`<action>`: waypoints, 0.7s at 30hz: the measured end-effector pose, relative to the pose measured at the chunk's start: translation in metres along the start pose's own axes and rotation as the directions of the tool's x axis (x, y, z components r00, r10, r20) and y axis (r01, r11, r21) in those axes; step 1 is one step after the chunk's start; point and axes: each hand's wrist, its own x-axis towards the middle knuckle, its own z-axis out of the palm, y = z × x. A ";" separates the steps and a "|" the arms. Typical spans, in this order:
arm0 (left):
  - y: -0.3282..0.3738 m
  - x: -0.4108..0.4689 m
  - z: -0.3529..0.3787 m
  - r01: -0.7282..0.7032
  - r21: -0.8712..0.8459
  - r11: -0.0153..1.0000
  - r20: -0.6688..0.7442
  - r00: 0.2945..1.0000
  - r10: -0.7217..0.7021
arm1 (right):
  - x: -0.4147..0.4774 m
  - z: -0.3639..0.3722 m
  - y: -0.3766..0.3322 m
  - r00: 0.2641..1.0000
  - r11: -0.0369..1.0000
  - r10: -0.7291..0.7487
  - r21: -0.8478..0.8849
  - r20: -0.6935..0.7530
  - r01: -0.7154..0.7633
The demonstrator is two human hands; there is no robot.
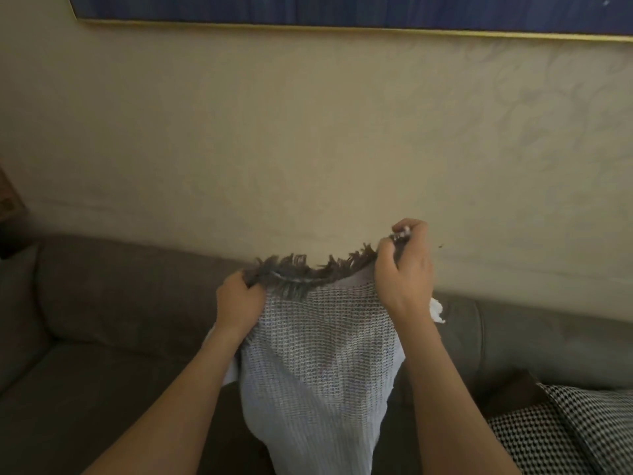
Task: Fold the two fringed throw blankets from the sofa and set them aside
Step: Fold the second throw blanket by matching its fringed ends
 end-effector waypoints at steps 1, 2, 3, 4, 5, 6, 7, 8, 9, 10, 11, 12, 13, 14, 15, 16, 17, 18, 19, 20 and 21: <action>0.005 0.002 -0.003 -0.036 0.015 0.999 -0.036 0.999 0.037 | 0.000 0.001 0.004 0.998 0.996 -0.019 -0.082 0.055 0.023; 0.010 0.003 -0.006 -0.077 0.021 0.997 -0.063 0.995 0.078 | 0.001 0.001 0.007 0.993 0.989 -0.025 -0.144 0.119 0.042; 0.014 0.004 -0.007 -0.114 0.021 0.993 -0.073 0.991 0.115 | 0.001 0.001 0.011 0.982 0.981 -0.017 -0.185 0.188 0.052; 0.017 0.005 -0.007 -0.156 0.039 0.987 -0.080 0.984 0.159 | 0.000 0.001 0.013 0.969 0.975 -0.011 -0.211 0.247 0.065; 0.018 0.008 -0.007 -0.201 0.070 0.977 -0.087 0.974 0.207 | -0.002 0.001 0.017 0.954 0.969 -0.018 -0.231 0.300 0.091; 0.019 0.010 -0.006 -0.238 0.102 0.966 -0.095 0.964 0.248 | -0.004 0.001 0.022 0.937 0.956 -0.035 -0.261 0.348 0.132; 0.021 0.013 -0.006 -0.269 0.116 0.956 -0.107 0.954 0.281 | -0.005 0.001 0.027 0.918 0.936 -0.053 -0.300 0.392 0.182; 0.023 0.014 -0.007 -0.288 0.116 0.951 -0.120 0.946 0.301 | -0.007 0.001 0.033 0.899 0.915 -0.051 -0.340 0.434 0.216; 0.025 0.016 -0.007 -0.308 0.118 0.944 -0.136 0.937 0.323 | -0.008 0.000 0.037 0.881 0.898 -0.032 -0.373 0.472 0.233; 0.028 0.018 -0.009 -0.316 0.134 0.939 -0.154 0.930 0.335 | -0.009 0.001 0.041 0.863 0.883 -0.006 -0.402 0.506 0.242; 0.029 0.019 -0.012 -0.322 0.167 0.932 -0.172 0.921 0.349 | -0.010 0.002 0.045 0.849 0.860 0.011 -0.438 0.528 0.261; 0.030 0.020 -0.014 -0.330 0.214 0.919 -0.184 0.911 0.370 | -0.012 0.004 0.050 0.850 0.830 0.009 -0.478 0.527 0.287; 0.032 0.020 -0.016 -0.351 0.264 0.898 -0.183 0.896 0.404 | -0.014 0.007 0.054 0.867 0.802 -0.007 -0.516 0.498 0.302; 0.034 0.019 -0.018 -0.389 0.305 0.869 -0.169 0.876 0.452 | -0.015 0.010 0.058 0.901 0.789 -0.034 -0.541 0.432 0.290; 0.034 0.019 -0.021 -0.435 0.336 0.835 -0.141 0.854 0.501 | -0.015 0.015 0.059 0.941 0.792 -0.061 -0.557 0.333 0.249; 0.033 0.019 -0.023 -0.484 0.357 0.799 -0.101 0.830 0.548 | -0.014 0.019 0.059 0.972 0.797 -0.068 -0.573 0.226 0.190; 0.031 0.019 -0.025 -0.524 0.382 0.761 -0.049 0.811 0.583 | -0.013 0.021 0.055 0.988 0.799 -0.070 -0.585 0.141 0.140; 0.026 0.019 -0.027 -0.542 0.416 0.730 -0.001 0.803 0.596 | -0.012 0.023 0.050 0.992 0.798 -0.091 -0.590 0.088 0.125; 0.020 0.020 -0.028 -0.541 0.449 0.711 0.036 0.806 0.590 | -0.011 0.023 0.043 0.991 0.800 -0.123 -0.586 0.055 0.132; 0.013 0.023 -0.029 -0.524 0.476 0.706 0.055 0.819 0.571 | -0.009 0.022 0.037 0.987 0.808 -0.160 -0.571 0.032 0.150; 0.005 0.025 -0.031 -0.498 0.500 0.709 0.059 0.836 0.545 | -0.007 0.021 0.031 0.980 0.821 -0.197 -0.543 0.017 0.175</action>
